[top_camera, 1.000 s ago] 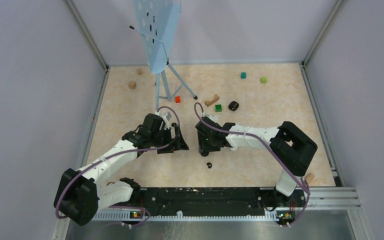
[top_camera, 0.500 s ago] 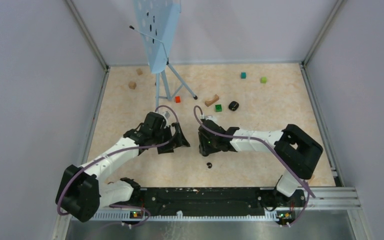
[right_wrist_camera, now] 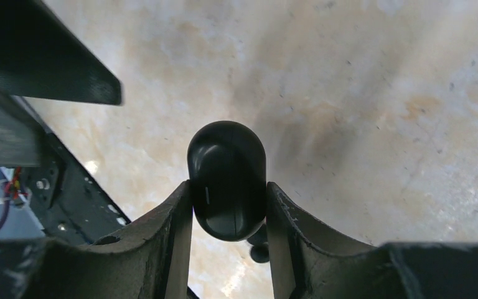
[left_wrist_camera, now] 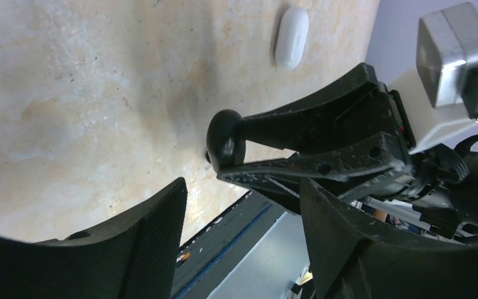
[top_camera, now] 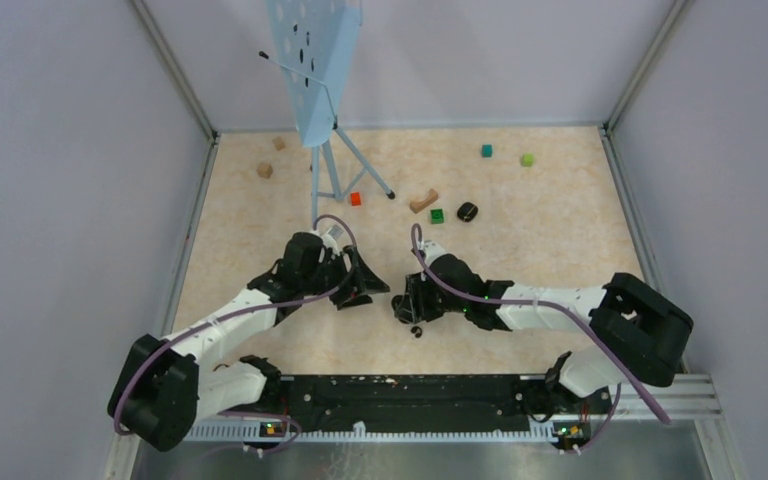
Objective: Insert the wireless bluetooth earbuds into the charging case
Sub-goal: Pick up the charging case from the center of the board, then pass from the right arm to the left, then open the charging case to the charging case, then pass from the left arm to the right
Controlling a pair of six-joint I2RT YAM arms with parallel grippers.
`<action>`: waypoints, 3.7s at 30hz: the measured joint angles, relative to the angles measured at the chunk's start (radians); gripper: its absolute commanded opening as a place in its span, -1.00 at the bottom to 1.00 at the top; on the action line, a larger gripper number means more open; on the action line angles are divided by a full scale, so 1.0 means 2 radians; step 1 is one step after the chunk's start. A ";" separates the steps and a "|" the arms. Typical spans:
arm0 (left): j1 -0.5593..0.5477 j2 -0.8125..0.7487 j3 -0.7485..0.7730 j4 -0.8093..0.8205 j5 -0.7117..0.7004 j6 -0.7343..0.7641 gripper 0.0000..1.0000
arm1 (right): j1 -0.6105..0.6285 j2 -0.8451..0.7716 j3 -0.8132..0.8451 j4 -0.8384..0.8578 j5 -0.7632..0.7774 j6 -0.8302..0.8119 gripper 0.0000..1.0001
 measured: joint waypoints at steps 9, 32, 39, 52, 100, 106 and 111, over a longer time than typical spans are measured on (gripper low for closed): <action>0.000 0.035 -0.053 0.110 0.035 -0.035 0.34 | 0.000 -0.014 0.000 0.043 -0.018 0.000 -0.36; 0.000 0.069 -0.096 0.238 0.086 -0.076 -0.50 | 0.011 -0.014 0.010 0.044 -0.037 0.006 -0.29; 0.001 0.060 -0.096 0.237 0.089 -0.075 -0.83 | 0.012 -0.014 0.011 0.049 -0.037 0.028 0.33; 0.020 0.071 -0.061 0.282 0.217 -0.030 -1.00 | -0.043 -0.133 -0.003 0.049 -0.092 0.074 0.39; 0.023 0.059 -0.019 0.433 0.334 -0.091 -1.00 | -0.173 -0.187 -0.142 0.315 -0.282 0.242 0.11; 0.023 0.059 -0.019 0.442 0.335 -0.101 -1.00 | -0.173 -0.145 -0.140 0.352 -0.320 0.256 -0.05; 0.023 0.060 -0.019 0.444 0.335 -0.103 -1.00 | -0.171 -0.134 -0.130 0.354 -0.338 0.258 -0.12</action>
